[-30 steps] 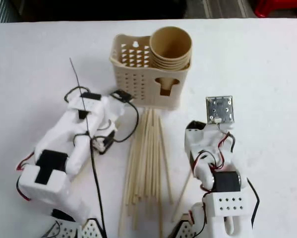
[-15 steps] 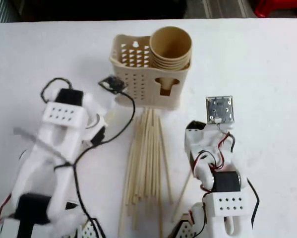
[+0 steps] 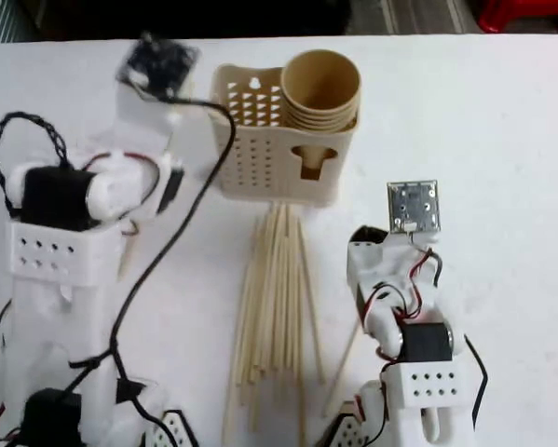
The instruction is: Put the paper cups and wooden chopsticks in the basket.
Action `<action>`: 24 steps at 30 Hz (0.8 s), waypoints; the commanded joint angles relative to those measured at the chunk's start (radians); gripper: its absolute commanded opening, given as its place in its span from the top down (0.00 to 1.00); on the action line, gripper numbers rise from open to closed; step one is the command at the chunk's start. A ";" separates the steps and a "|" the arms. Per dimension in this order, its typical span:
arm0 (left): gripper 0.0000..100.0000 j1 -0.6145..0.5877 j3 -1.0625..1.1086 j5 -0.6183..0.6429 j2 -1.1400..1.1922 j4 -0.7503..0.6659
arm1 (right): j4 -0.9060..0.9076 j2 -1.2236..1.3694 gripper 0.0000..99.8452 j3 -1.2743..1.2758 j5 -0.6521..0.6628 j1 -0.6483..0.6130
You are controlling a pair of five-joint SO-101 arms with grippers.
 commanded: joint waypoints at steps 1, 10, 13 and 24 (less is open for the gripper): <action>0.98 0.061 -0.135 0.083 0.042 -0.101 | -0.019 -0.016 0.98 -0.006 0.000 0.010; 0.98 0.137 -0.235 0.212 0.140 -0.482 | -0.019 -0.016 0.98 -0.006 0.000 0.010; 0.98 0.137 -0.233 0.224 0.154 -0.608 | -0.019 -0.016 0.98 -0.006 0.000 0.010; 0.98 0.137 -0.226 0.224 0.300 -0.832 | -0.021 -0.016 0.98 -0.011 0.000 0.010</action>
